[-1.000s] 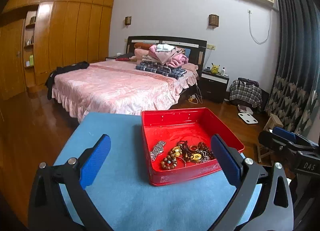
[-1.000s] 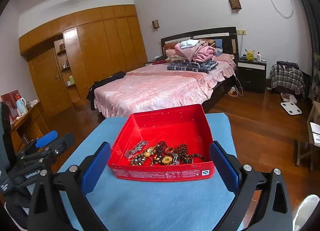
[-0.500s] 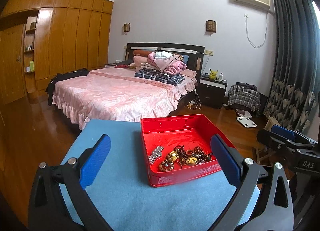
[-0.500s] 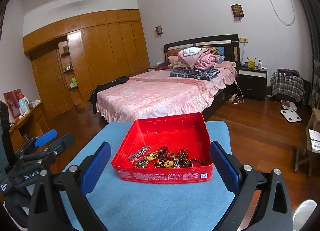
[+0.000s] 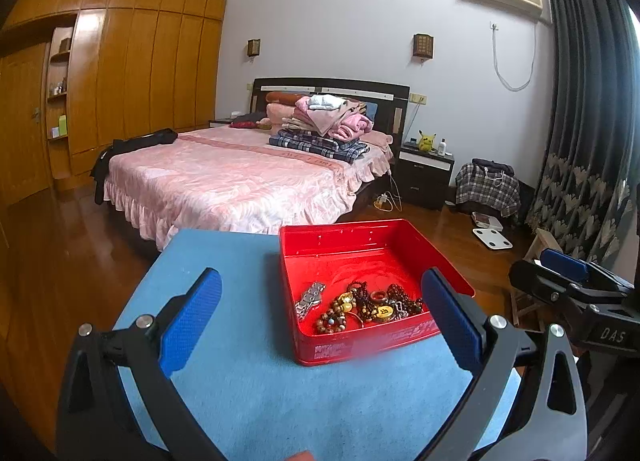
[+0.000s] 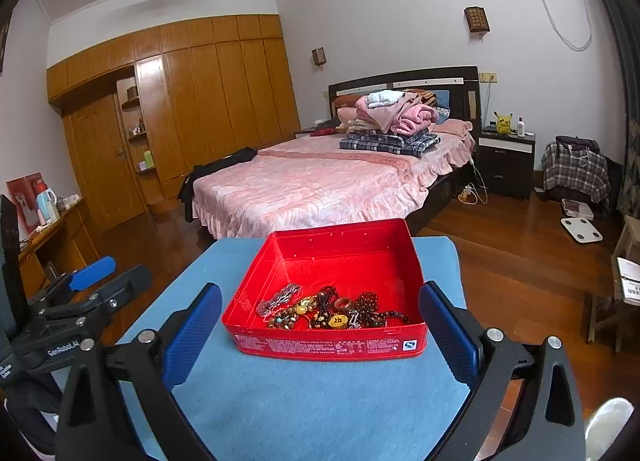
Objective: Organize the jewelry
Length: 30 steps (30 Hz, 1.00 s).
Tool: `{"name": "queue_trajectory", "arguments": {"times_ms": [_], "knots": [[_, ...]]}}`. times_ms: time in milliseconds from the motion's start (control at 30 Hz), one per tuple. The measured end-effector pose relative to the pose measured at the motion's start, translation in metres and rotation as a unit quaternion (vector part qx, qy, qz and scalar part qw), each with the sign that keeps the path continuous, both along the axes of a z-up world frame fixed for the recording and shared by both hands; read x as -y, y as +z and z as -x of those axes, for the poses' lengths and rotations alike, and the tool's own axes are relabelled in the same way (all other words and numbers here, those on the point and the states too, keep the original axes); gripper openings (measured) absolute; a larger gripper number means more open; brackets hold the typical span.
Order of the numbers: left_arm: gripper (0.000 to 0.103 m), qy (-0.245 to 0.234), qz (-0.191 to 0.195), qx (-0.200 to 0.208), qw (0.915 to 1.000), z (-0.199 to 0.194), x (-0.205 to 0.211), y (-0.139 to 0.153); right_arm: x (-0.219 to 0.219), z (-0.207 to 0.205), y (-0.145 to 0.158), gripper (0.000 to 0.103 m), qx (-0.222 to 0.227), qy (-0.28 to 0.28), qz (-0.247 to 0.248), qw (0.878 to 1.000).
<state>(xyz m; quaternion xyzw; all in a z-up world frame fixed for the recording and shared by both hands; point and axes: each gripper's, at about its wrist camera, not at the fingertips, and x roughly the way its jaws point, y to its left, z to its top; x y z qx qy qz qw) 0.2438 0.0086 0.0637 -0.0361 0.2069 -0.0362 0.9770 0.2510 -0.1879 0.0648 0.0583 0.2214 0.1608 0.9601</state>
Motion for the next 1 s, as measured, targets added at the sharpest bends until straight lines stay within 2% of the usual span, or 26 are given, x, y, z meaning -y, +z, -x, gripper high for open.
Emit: {"name": "queue_trajectory", "arguments": {"times_ms": [1000], "knots": [[0.097,0.004,0.001,-0.006,1.0,-0.0028,-0.0026,-0.008,-0.0011,-0.002,-0.0024,0.097,-0.005,0.0,0.001,1.0]]}}
